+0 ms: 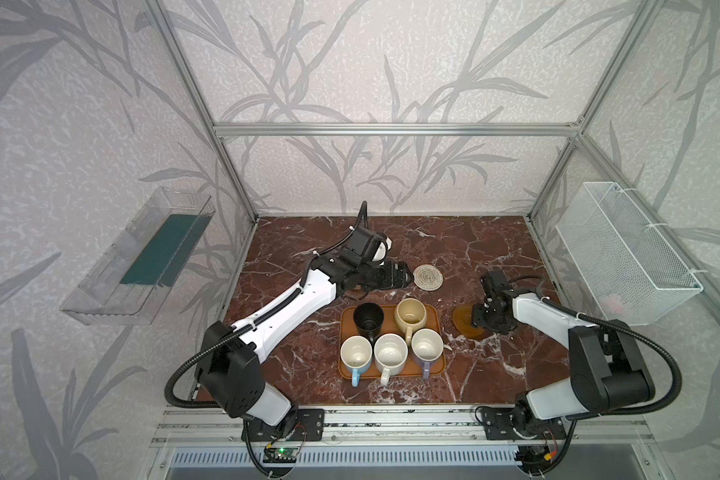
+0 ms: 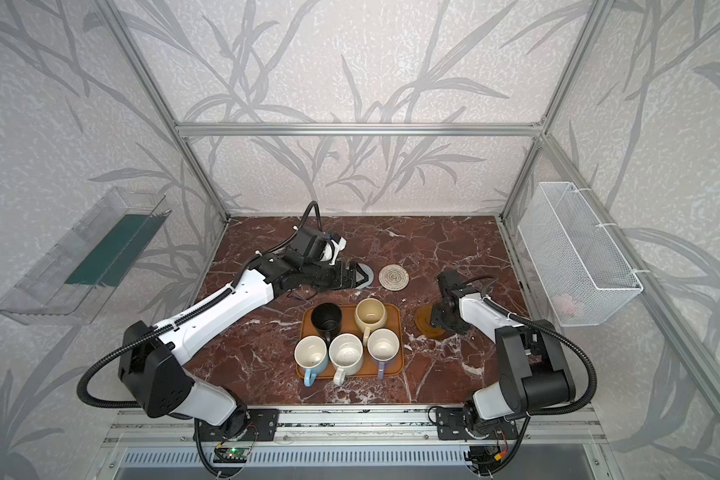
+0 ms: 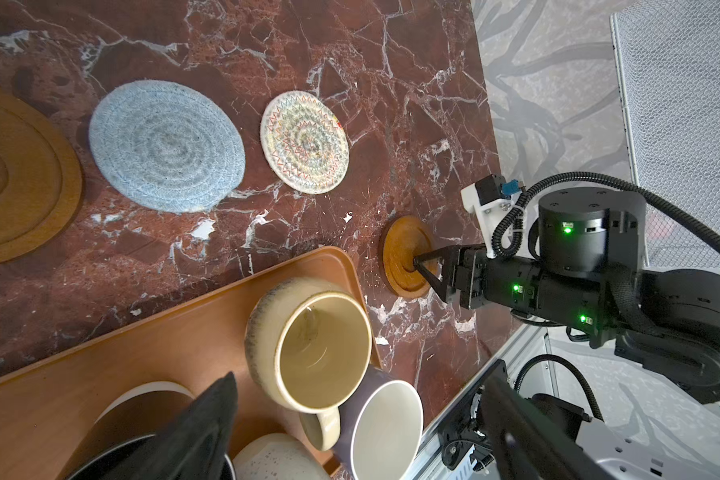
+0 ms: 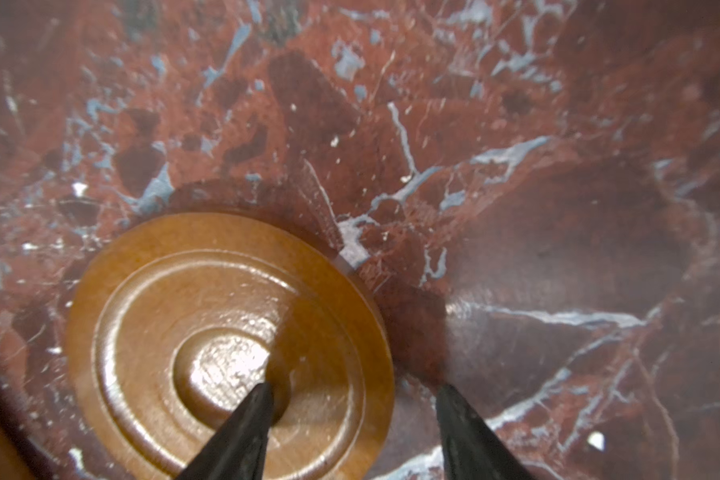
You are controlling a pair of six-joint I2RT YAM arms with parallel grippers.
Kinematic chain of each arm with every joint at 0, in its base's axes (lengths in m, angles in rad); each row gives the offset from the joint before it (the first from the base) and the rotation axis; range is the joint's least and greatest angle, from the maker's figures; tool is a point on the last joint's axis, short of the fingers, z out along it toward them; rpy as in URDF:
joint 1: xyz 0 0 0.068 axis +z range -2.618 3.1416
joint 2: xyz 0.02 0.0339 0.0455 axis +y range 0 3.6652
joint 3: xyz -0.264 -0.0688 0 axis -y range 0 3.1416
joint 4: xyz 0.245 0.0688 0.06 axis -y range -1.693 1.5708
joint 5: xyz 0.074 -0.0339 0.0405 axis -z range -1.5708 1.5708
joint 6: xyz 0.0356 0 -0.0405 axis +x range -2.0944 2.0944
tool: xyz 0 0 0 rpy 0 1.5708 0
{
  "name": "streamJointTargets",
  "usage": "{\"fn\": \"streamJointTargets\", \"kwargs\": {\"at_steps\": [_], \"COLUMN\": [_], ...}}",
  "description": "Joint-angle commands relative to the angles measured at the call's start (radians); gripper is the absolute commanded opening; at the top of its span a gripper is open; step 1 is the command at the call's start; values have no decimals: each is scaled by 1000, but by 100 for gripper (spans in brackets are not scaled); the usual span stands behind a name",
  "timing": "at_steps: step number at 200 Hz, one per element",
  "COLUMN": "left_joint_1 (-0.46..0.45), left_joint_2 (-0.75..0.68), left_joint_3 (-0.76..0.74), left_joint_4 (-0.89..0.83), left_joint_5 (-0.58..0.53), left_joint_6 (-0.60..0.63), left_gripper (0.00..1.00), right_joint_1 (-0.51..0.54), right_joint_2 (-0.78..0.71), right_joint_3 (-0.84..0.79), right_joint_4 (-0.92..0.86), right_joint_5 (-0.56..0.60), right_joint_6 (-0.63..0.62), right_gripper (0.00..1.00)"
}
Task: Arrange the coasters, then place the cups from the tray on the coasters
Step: 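Lower the right gripper onto the small brown wooden coaster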
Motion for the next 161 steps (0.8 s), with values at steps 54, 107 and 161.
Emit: {"fn": "streamJointTargets", "kwargs": {"at_steps": [54,107,161], "left_joint_1": [-3,-1,1], "left_joint_2": [17,20,23], "left_joint_3": [6,3,8], "left_joint_4": [0,-7,-14], "left_joint_5": [11,5,2], "left_joint_6": [6,15,17], "left_gripper": [94,94,94], "right_joint_1": [-3,-5,-8], "right_joint_2": [80,140,198], "right_joint_3": [41,95,165], "right_joint_4": [36,31,36], "right_joint_5": [43,39,26], "right_joint_6": [11,4,-14], "right_gripper": [57,52,51]}}
